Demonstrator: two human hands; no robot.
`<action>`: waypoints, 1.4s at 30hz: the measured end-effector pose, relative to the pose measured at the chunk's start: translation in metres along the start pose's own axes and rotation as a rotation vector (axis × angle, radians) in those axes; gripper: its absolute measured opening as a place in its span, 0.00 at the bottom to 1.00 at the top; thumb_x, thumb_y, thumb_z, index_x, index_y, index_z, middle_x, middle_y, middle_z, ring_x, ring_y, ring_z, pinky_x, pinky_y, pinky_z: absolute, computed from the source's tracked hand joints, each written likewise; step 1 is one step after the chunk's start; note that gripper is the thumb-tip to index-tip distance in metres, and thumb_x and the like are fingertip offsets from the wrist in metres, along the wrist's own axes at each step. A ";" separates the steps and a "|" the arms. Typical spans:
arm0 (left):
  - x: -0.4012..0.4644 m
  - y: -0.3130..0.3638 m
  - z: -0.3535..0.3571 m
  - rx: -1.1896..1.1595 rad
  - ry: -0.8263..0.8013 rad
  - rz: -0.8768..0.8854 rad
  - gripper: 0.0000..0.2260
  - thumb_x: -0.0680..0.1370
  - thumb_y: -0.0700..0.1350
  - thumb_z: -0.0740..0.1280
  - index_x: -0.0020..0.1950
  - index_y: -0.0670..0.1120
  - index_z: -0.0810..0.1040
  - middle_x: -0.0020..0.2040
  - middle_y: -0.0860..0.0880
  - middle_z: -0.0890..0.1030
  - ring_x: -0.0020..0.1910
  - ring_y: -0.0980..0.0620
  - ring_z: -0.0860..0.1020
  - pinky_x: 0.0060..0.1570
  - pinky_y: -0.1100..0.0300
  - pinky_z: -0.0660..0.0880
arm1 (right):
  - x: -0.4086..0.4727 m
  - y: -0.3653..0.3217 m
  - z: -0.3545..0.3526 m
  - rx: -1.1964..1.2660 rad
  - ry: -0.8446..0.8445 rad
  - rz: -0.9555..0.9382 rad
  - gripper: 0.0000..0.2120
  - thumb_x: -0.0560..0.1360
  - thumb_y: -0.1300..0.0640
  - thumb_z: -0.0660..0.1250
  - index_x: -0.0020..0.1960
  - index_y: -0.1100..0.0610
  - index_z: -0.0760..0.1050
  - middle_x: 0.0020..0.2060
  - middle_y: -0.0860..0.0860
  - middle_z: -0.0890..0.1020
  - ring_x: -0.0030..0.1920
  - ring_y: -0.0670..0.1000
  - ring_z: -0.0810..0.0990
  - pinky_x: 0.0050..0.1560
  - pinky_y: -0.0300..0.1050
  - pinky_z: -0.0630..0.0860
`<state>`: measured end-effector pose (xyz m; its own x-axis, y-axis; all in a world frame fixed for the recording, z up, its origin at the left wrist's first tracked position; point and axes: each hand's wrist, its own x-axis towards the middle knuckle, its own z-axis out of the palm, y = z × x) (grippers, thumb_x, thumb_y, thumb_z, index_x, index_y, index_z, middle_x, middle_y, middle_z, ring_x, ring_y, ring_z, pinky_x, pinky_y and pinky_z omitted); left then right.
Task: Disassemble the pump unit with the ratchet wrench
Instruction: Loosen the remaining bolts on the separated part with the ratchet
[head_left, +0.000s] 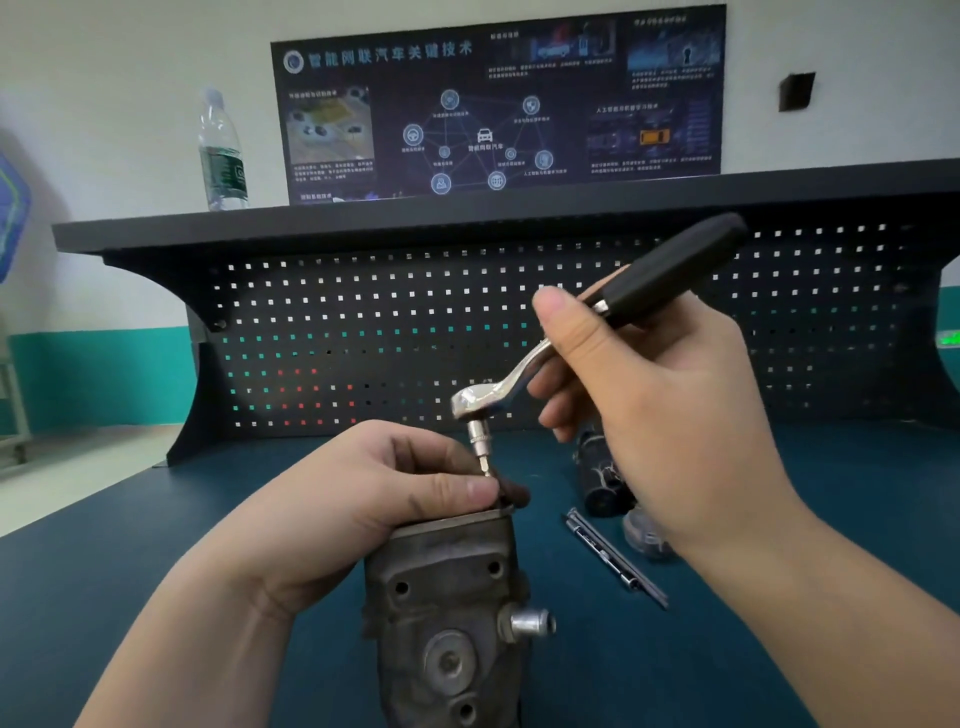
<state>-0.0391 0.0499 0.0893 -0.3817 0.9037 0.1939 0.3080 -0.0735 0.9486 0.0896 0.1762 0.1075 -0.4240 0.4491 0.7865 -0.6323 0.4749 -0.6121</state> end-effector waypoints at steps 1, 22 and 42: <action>0.001 0.000 0.002 0.009 0.005 0.005 0.11 0.65 0.46 0.73 0.45 0.43 0.86 0.48 0.43 0.85 0.42 0.52 0.83 0.42 0.63 0.79 | 0.000 0.001 0.000 0.009 0.003 0.000 0.11 0.75 0.55 0.69 0.41 0.63 0.75 0.27 0.53 0.81 0.24 0.49 0.78 0.26 0.39 0.74; 0.001 0.001 0.003 0.085 0.055 0.023 0.12 0.58 0.54 0.76 0.35 0.48 0.83 0.47 0.44 0.85 0.44 0.51 0.82 0.43 0.60 0.78 | 0.017 0.008 -0.013 0.324 0.123 0.156 0.13 0.79 0.54 0.65 0.36 0.57 0.73 0.25 0.52 0.78 0.23 0.47 0.74 0.25 0.40 0.71; -0.002 -0.001 0.002 -0.089 0.089 0.085 0.21 0.70 0.57 0.69 0.44 0.39 0.84 0.46 0.41 0.85 0.44 0.49 0.84 0.39 0.67 0.77 | 0.003 0.014 -0.004 -0.134 -0.489 0.262 0.09 0.62 0.55 0.79 0.38 0.56 0.82 0.21 0.42 0.76 0.19 0.39 0.72 0.21 0.26 0.63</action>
<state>-0.0365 0.0491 0.0872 -0.4346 0.8517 0.2927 0.2659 -0.1891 0.9453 0.0824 0.1873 0.1009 -0.8268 0.1773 0.5338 -0.3911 0.5008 -0.7722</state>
